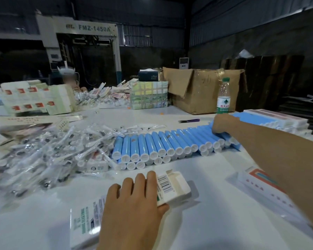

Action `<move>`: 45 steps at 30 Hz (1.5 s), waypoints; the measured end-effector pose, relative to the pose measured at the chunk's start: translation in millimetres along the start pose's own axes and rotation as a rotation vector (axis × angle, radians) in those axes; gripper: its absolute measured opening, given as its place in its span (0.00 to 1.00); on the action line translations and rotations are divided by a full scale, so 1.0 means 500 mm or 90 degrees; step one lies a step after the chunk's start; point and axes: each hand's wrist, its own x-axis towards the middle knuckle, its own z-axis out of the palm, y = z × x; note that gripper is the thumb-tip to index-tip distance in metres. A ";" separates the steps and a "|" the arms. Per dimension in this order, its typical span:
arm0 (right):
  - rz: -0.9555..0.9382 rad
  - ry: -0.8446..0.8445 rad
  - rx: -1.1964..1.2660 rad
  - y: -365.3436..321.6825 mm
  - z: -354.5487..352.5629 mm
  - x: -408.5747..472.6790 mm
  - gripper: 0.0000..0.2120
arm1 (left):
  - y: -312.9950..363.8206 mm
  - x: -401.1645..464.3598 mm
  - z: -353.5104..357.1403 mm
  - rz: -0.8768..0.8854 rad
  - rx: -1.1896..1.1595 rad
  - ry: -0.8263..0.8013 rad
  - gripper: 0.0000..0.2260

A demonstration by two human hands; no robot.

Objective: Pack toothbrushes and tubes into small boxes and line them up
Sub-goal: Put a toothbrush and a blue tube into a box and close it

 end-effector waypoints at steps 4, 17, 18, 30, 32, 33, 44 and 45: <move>-0.019 0.119 0.194 -0.015 -0.038 -0.062 0.10 | 0.001 0.004 -0.024 -0.038 -0.041 -0.076 0.37; -0.136 0.066 1.237 -0.110 0.029 -0.444 0.49 | -0.011 -0.011 -0.016 -0.094 0.019 -0.007 0.33; -0.131 0.061 1.261 -0.114 0.033 -0.450 0.48 | -0.010 -0.013 -0.019 -0.100 0.019 -0.010 0.34; -0.048 0.111 1.263 -0.133 0.059 -0.475 0.15 | 0.002 -0.015 -0.026 -0.121 -0.002 0.000 0.35; -0.113 0.115 1.150 -0.140 0.076 -0.483 0.06 | 0.008 -0.014 -0.025 -0.117 0.001 0.004 0.34; -0.144 0.124 1.095 -0.142 0.081 -0.488 0.05 | 0.009 -0.012 -0.025 -0.117 0.006 0.004 0.34; -0.352 0.144 0.770 -0.213 -0.039 -0.434 0.09 | 0.020 -0.022 -0.028 -0.059 -0.052 -0.056 0.31; -0.391 0.134 0.700 -0.248 -0.056 -0.425 0.08 | 0.021 -0.022 -0.026 -0.042 -0.052 -0.061 0.32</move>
